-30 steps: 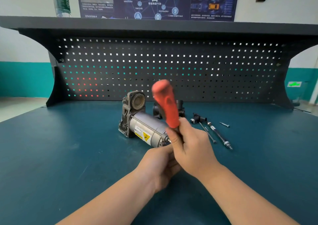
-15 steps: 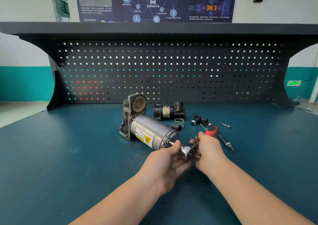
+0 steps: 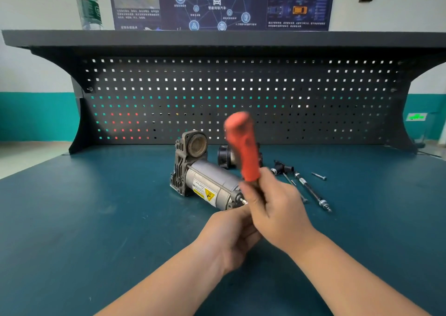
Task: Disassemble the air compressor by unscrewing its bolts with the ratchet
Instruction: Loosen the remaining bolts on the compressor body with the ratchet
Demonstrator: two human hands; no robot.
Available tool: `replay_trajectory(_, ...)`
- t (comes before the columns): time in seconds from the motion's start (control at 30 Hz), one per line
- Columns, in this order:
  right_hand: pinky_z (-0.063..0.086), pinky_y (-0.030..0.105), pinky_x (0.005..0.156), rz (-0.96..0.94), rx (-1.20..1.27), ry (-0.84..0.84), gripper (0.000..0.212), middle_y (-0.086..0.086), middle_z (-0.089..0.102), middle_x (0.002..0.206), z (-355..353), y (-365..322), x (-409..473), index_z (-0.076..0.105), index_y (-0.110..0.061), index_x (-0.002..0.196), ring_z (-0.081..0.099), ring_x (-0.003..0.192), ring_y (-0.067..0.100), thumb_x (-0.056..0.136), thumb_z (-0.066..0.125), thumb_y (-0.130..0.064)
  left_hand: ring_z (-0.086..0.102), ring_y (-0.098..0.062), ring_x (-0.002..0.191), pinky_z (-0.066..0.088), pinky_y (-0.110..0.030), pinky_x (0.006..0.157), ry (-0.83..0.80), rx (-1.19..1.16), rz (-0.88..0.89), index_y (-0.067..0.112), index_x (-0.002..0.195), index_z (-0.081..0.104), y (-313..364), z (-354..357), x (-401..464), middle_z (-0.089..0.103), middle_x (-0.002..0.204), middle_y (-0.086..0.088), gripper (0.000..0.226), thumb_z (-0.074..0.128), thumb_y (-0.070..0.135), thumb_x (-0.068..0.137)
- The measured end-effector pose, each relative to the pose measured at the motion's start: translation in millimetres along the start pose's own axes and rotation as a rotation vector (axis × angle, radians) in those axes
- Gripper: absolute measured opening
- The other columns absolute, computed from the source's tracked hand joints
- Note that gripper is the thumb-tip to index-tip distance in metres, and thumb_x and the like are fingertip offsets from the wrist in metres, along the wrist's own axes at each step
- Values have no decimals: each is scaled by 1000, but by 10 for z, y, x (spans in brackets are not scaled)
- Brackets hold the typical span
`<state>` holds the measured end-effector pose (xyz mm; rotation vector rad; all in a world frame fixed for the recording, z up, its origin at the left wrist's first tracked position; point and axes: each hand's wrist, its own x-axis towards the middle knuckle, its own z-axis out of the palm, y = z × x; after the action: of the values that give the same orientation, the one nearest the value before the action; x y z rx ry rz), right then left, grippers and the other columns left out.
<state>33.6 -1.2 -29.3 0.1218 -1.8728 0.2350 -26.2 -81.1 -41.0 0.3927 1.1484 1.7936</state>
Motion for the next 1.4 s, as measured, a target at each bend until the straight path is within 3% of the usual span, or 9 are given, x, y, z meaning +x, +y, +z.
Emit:
replay_trajectory(0.1, 40, 29, 42, -237, -122, -117, 40, 1, 56, 57, 30, -23, -16, 62, -6, 81, 51, 48, 22, 98, 37, -33, 63, -2, 55, 52, -16, 54, -14, -19, 13, 15, 81, 53, 20, -57, 6, 66, 57, 10, 31, 30, 10, 102)
replay_trajectory(0.2, 40, 30, 39, -160, -155, -83, 43, 2, 55, 55, 51, -36, -27, 62, -2, 78, 52, 45, 25, 97, 39, -33, 64, -14, 71, 52, -25, 63, -15, -25, 2, 8, 86, 56, 28, -51, 5, 66, 72, -4, 21, 38, 7, 98)
replay_trajectory(0.4, 43, 33, 56, 591, 242, 142, 31, -6, 53, 53, 65, 53, -30, 44, -19, 74, 51, 50, 12, 97, 40, -41, 66, -20, 58, 56, -26, 49, 29, -64, -14, -2, 90, 65, 13, 21, 11, 68, 73, -13, 12, 54, 3, 91)
replay_trajectory(0.6, 30, 21, 41, 1393, 442, 241, 32, -3, 53, 37, 83, 363, 2, 48, -14, 75, 37, 25, 5, 101, 37, -29, 67, -19, 63, 58, -27, 53, 77, -49, -19, -1, 94, 64, -10, 33, 38, 72, 73, -12, 10, 58, 5, 90)
replay_trajectory(0.7, 24, 17, 35, 1564, 546, 220, 31, 0, 54, 42, 71, 385, 2, 48, -13, 75, 33, 22, 7, 101, 40, -27, 67, -18, 63, 58, -27, 53, 80, -40, -16, 0, 100, 64, -18, 19, 49, 72, 71, -10, 13, 59, 6, 89)
replay_trajectory(0.93, 40, 32, 54, 657, 232, 140, 28, -7, 54, 51, 27, 118, 17, 46, -19, 76, 49, 49, 8, 99, 41, -33, 68, -20, 64, 57, -28, 54, 19, -40, -18, 1, 78, 72, -1, 21, 3, 71, 73, -13, 14, 63, 8, 86)
replay_trajectory(1.13, 35, 27, 40, -169, -161, -138, 34, 0, 55, 54, 17, -86, -10, 58, -11, 84, 52, 46, 24, 97, 39, -36, 65, -7, 56, 53, -19, 52, -32, -128, 2, 13, 80, 63, -11, -32, 15, 68, 61, 4, 29, 39, 10, 97)
replay_trajectory(1.27, 34, 29, 40, -137, -157, -116, 26, -2, 53, 54, 33, -94, -15, 54, -14, 83, 48, 47, 20, 94, 43, -34, 68, -12, 65, 53, -26, 65, -108, -219, 12, 13, 61, 73, -23, -1, -43, 68, 67, -2, 23, 55, 15, 76)
replay_trajectory(1.4, 41, 38, 50, 296, 108, -18, 19, -5, 51, 55, 31, -41, -19, 42, -28, 78, 49, 51, 19, 93, 42, -40, 66, -18, 59, 56, -25, 54, -22, -92, -38, 2, 72, 70, 2, -23, 49, 68, 68, -11, 27, 49, -1, 90)
